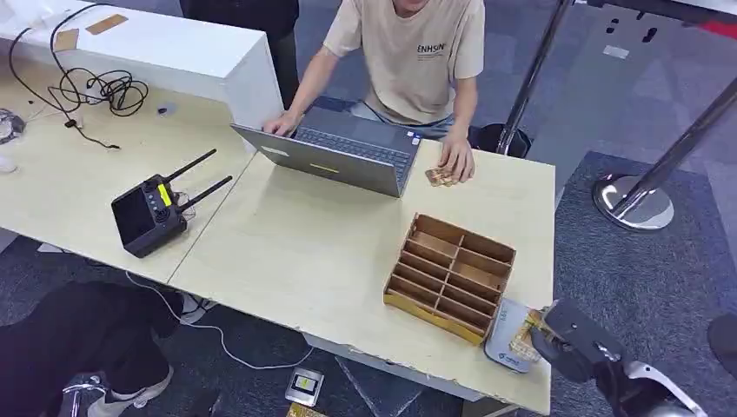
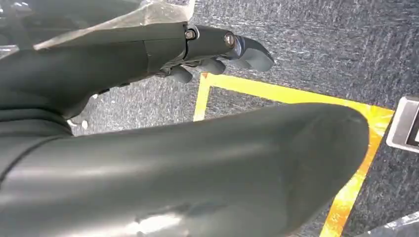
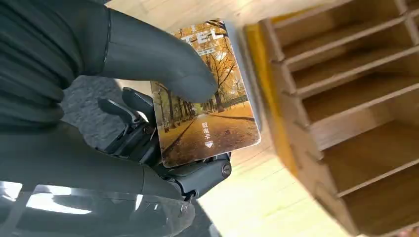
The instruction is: Pass the card to the sensor for recognition and then transmit it.
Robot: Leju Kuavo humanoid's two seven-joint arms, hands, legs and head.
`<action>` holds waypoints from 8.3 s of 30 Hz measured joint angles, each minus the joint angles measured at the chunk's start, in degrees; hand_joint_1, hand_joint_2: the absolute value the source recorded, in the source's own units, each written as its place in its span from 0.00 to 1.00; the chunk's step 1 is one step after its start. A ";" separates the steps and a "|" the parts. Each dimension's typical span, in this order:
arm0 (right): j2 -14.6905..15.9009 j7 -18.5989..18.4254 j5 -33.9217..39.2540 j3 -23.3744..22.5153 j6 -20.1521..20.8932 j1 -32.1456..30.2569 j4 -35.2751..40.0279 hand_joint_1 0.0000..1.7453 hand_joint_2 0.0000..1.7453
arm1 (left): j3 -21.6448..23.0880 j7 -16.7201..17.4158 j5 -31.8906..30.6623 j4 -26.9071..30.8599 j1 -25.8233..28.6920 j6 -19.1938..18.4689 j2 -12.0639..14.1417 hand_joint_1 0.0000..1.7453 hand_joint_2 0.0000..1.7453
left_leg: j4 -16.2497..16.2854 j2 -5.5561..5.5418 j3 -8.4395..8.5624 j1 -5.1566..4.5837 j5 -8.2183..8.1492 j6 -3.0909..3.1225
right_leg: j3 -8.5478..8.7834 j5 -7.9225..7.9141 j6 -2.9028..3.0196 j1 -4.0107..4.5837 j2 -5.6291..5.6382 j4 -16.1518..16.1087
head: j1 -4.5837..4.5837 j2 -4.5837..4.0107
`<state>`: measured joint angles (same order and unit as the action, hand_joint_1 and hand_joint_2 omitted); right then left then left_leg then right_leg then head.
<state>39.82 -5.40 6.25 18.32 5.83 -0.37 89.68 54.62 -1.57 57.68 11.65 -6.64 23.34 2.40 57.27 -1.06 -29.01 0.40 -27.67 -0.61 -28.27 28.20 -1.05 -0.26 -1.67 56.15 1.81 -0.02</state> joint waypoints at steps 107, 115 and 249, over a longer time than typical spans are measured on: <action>-10.34 8.93 -20.86 -5.29 -14.76 17.08 10.58 1.00 1.00 | 0.70 3.30 -4.41 -0.20 -0.43 -0.61 0.74 0.00 0.00 | 0.00 0.01 -0.02 0.00 0.01 0.00 | 0.03 -0.01 0.01 0.00 0.01 0.04 | -0.02 0.00; -15.51 8.39 -37.34 1.33 -22.94 29.69 7.90 1.00 1.00 | 2.25 3.41 -6.64 -0.20 -0.77 -1.33 0.64 0.00 0.00 | -0.01 0.00 -0.05 0.01 0.03 -0.02 | 0.03 -0.01 0.01 0.02 0.01 0.07 | 0.00 0.00; -25.57 20.41 -8.31 -1.84 -27.52 4.51 28.09 0.00 0.00 | 6.73 7.41 -3.63 -0.22 -0.58 1.66 0.66 0.00 0.00 | -0.01 0.01 -0.21 0.02 -0.02 -0.04 | -0.21 0.03 0.04 0.03 0.01 0.04 | 0.00 0.00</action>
<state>14.25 15.02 -2.06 16.48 -21.68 4.14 117.76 61.35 5.84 54.05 11.43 -7.22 25.00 3.06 57.26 -1.05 -29.22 0.42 -27.68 -0.65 -28.48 28.23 -1.02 -0.23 -1.66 56.18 1.81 -0.02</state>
